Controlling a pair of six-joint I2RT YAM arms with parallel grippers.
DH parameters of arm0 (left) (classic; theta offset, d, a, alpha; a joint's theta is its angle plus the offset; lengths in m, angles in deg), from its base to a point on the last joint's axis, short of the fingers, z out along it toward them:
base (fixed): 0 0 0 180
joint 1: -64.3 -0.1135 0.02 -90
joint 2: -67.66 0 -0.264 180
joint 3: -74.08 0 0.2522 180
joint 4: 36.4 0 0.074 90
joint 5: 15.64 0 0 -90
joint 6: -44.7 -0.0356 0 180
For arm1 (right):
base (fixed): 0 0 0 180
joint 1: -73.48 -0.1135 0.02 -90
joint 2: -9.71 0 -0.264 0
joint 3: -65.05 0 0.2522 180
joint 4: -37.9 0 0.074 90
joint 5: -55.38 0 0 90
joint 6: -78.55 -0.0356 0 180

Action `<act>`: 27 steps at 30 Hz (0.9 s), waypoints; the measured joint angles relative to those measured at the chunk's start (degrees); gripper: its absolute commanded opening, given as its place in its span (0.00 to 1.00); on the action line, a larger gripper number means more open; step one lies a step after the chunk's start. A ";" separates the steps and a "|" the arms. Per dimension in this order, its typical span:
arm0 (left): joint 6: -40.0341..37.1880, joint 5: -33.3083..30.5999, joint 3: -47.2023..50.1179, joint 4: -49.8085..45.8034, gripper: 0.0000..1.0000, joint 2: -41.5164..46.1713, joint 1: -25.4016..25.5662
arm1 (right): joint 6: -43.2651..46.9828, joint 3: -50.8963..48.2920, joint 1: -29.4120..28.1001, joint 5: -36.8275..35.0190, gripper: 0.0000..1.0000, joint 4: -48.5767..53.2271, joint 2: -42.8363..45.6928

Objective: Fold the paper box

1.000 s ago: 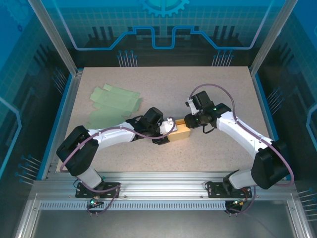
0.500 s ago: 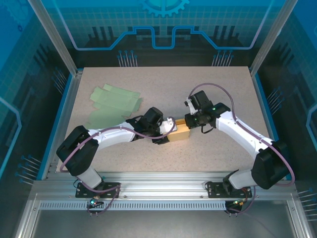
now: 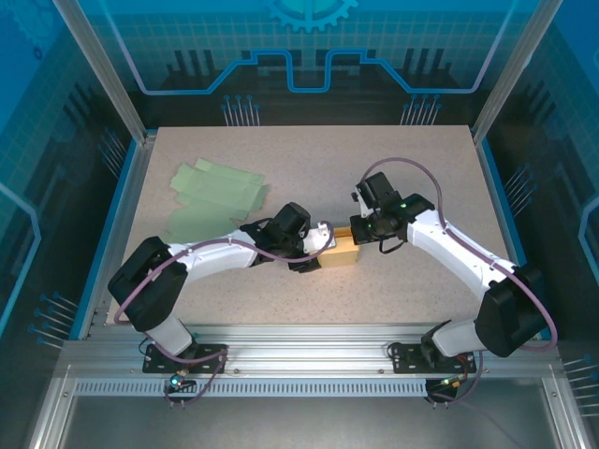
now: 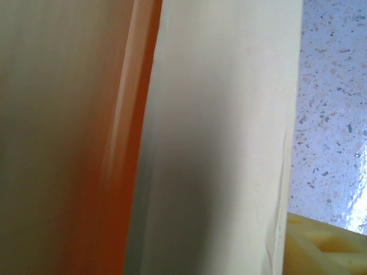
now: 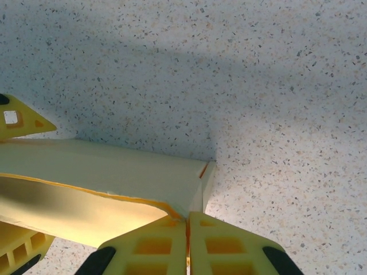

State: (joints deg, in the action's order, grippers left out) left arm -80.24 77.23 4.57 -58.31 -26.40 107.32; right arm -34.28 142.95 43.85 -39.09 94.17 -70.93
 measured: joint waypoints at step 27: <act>-0.94 -2.47 -1.77 -0.59 0.79 -1.57 1.09 | -5.68 0.09 -0.11 -1.66 0.07 1.11 0.00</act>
State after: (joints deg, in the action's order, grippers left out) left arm -81.18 74.76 2.80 -58.90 -27.97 108.42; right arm -39.96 143.03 43.74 -40.75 95.28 -70.93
